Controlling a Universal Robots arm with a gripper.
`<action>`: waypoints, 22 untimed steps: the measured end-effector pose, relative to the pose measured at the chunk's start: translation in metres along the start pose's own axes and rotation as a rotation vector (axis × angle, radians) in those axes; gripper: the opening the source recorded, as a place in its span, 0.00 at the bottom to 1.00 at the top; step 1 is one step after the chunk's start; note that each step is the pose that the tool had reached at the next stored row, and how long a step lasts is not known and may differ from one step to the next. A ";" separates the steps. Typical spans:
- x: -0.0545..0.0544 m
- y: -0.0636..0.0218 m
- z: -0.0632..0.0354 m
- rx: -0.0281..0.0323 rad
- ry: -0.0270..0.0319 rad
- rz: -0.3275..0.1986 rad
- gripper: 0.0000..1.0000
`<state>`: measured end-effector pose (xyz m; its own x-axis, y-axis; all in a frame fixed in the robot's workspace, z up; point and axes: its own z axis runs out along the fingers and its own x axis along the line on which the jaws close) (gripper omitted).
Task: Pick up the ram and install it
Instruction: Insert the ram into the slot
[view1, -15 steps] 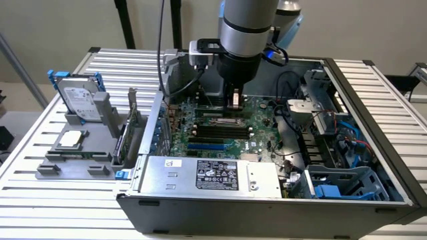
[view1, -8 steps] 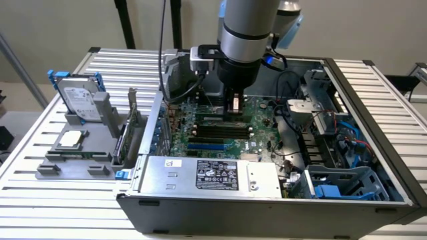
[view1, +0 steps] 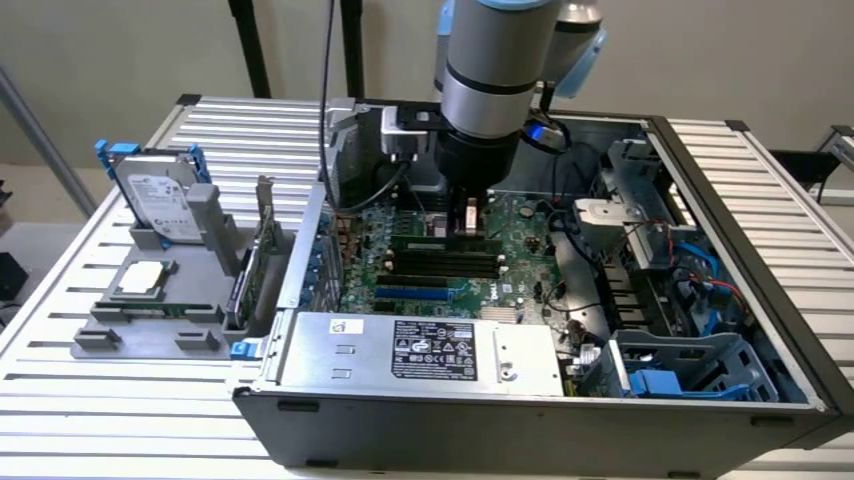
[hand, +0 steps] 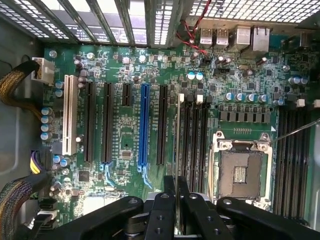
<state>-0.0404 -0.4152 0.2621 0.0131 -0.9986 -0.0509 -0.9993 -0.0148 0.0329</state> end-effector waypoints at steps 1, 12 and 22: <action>0.000 -0.0002 0.0018 0.0002 0.0000 0.001 0.13; 0.001 -0.0033 0.0211 0.0007 -0.0001 0.007 0.13; 0.000 -0.0046 0.0257 0.0007 0.0002 0.007 0.13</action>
<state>-0.0367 -0.4143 0.2363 0.0064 -0.9987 -0.0505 -0.9994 -0.0080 0.0325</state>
